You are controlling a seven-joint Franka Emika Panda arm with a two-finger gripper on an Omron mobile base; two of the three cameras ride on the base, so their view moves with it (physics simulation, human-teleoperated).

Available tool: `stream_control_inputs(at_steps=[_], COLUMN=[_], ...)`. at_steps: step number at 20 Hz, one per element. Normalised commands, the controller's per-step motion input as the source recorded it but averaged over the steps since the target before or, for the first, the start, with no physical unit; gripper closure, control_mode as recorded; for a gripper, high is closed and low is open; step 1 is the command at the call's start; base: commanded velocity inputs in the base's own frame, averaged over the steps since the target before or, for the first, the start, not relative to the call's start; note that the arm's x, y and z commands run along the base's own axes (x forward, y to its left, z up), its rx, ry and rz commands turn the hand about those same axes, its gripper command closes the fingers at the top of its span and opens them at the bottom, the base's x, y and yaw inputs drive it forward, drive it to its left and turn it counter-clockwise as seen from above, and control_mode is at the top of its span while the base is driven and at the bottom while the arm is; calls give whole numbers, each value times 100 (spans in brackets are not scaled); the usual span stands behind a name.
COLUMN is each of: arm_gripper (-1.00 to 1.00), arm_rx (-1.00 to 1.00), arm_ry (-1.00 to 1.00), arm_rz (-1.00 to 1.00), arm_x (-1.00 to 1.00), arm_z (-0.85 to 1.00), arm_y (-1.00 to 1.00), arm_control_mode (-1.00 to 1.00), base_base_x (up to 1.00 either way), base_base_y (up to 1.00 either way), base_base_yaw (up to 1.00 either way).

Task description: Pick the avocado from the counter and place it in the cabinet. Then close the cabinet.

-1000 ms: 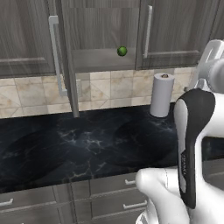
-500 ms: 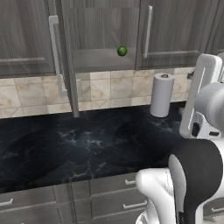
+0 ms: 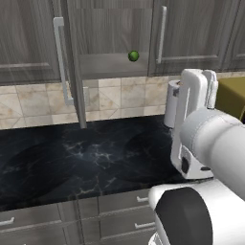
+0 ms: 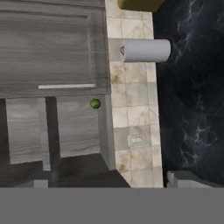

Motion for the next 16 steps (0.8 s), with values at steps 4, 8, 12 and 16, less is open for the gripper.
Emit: stream_control_inputs(at_steps=[4, 8, 12, 16], arm_gripper=[-100, -100, -100, -100], arm_rx=[-9, -6, -3, 0], arm_ry=[0, -2, -11, -10], arm_rz=[3, 2, 0, 0], arm_x=[0, 0, -3, 21], arm_z=[-13, -34, -29, -34], arm_y=[82, 71, 55, 52], arm_control_mode=[-100, -100, -100, -100], base_base_x=[0, 0, 0, 0], base_base_y=[0, 0, 0, 0], base_base_yaw=[0, 0, 0, 0])
